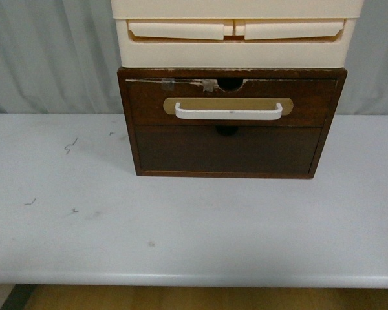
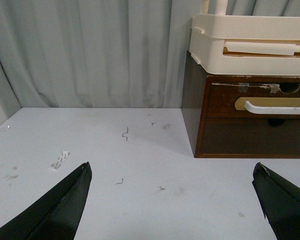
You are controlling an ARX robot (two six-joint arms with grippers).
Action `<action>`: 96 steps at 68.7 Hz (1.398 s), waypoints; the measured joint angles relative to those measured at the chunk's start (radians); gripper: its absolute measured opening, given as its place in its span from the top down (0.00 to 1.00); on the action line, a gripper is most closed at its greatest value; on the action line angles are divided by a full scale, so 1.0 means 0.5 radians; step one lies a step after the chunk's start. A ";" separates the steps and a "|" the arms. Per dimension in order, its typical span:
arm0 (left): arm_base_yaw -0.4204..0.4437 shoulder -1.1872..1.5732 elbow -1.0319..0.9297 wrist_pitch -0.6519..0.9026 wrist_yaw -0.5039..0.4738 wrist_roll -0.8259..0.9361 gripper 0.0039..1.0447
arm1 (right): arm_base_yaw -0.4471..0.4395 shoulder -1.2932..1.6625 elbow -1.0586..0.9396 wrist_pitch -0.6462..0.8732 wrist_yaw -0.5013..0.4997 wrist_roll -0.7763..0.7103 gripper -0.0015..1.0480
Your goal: Open drawer
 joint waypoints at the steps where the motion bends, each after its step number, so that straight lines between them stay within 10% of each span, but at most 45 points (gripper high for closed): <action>1: 0.000 0.000 0.000 -0.001 0.000 0.000 0.06 | 0.000 0.000 0.000 0.000 0.000 0.000 0.06; 16: 0.000 0.000 0.000 -0.001 0.000 -0.001 0.06 | -0.001 0.002 0.001 -0.007 -0.003 -0.005 0.06; 26: -0.189 0.710 0.333 -0.304 -0.502 -0.189 0.06 | -0.247 0.563 0.233 -0.166 -0.494 -0.248 0.06; 64: -0.399 2.897 1.096 1.325 0.407 -1.804 0.06 | -0.039 2.513 0.726 1.246 -0.894 1.249 0.06; 96: -0.440 3.751 1.621 1.670 0.592 -2.327 0.06 | 0.096 3.554 1.314 1.916 -0.860 1.916 0.06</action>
